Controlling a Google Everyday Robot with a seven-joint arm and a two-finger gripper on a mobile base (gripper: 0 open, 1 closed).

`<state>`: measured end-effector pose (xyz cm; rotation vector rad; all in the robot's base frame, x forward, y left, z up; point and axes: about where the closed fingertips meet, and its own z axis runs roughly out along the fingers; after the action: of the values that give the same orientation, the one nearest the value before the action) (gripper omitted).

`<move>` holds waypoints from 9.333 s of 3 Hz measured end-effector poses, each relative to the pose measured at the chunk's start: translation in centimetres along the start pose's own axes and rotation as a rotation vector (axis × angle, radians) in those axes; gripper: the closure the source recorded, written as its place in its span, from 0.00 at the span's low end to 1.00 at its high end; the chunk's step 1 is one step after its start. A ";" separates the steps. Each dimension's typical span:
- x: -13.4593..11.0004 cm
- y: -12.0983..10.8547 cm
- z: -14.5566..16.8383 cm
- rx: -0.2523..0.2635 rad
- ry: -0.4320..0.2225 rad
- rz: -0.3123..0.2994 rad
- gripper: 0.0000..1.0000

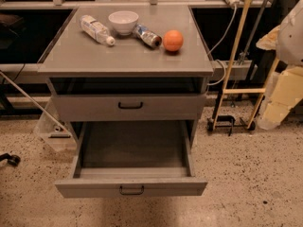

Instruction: Close middle drawer

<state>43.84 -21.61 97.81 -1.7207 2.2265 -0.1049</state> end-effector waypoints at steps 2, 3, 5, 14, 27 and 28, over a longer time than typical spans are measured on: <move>0.3 0.1 0.9 0.005 -0.014 0.012 0.00; 1.5 1.3 4.0 -0.002 -0.036 0.060 0.00; 3.6 3.0 9.2 -0.029 -0.025 0.120 0.00; 7.7 20.6 52.4 -0.507 0.066 -0.096 0.00; -11.2 0.0 59.6 -0.085 -0.420 0.213 0.00; -6.4 -1.0 55.0 0.000 -0.463 0.381 0.00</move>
Offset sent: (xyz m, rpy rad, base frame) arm 0.0025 -0.0036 -0.0277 0.0390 0.0052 -0.0215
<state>62.52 -8.20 47.48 -1.1405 2.1388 0.3456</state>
